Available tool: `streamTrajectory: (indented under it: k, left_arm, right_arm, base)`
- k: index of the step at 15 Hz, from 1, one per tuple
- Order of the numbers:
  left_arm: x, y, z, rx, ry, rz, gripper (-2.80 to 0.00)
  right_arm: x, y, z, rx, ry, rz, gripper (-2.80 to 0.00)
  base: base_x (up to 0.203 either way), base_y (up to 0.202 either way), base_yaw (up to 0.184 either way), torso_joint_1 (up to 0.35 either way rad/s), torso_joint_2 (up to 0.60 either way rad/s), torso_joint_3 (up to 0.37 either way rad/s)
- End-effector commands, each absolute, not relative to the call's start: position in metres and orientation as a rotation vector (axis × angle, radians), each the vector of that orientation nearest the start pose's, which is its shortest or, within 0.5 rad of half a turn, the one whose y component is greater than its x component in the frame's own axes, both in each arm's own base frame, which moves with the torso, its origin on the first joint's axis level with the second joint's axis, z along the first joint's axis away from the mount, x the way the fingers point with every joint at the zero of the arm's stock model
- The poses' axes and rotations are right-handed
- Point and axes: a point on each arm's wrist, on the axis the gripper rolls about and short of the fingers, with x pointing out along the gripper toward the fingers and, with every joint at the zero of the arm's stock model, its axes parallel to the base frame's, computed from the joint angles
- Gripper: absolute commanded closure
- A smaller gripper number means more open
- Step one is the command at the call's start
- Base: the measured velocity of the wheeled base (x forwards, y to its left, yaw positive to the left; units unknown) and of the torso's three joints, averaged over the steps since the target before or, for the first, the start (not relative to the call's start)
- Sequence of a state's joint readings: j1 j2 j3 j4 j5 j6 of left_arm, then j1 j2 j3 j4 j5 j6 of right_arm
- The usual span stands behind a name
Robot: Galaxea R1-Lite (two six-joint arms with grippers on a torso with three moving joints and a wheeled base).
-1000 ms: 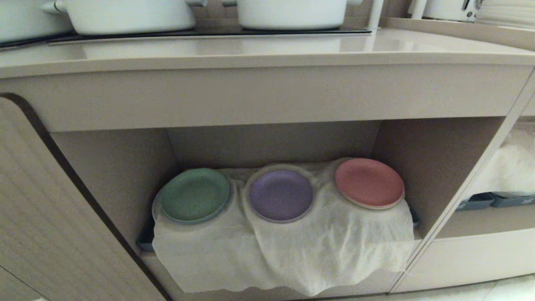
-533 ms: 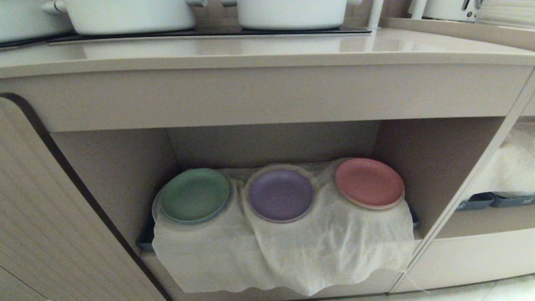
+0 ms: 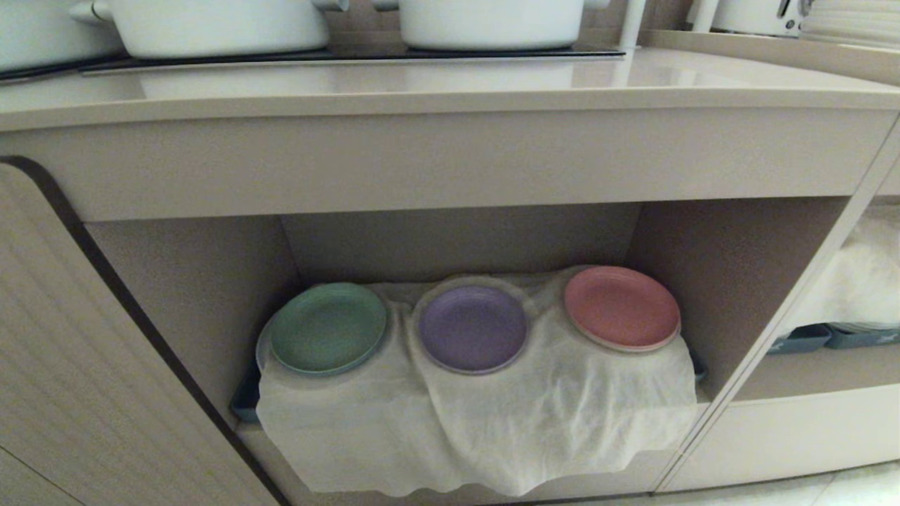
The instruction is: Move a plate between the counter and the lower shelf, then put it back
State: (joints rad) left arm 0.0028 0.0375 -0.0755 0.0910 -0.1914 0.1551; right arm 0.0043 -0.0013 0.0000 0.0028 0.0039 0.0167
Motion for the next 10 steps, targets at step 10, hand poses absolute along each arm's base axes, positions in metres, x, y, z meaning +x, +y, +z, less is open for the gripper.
streamTrajectory:
  k: [10]
  left_arm:
    - [-0.027, -0.0011, 0.0792, 0.143, 0.046, -0.051, 0.0]
  right_arm:
    - [-0.0228, 0.0, 0.0752, 0.017, 0.003, 0.009, 0.0]
  base:
    - [0.0, 0.0, 0.0, 0.0, 0.0, 0.0]
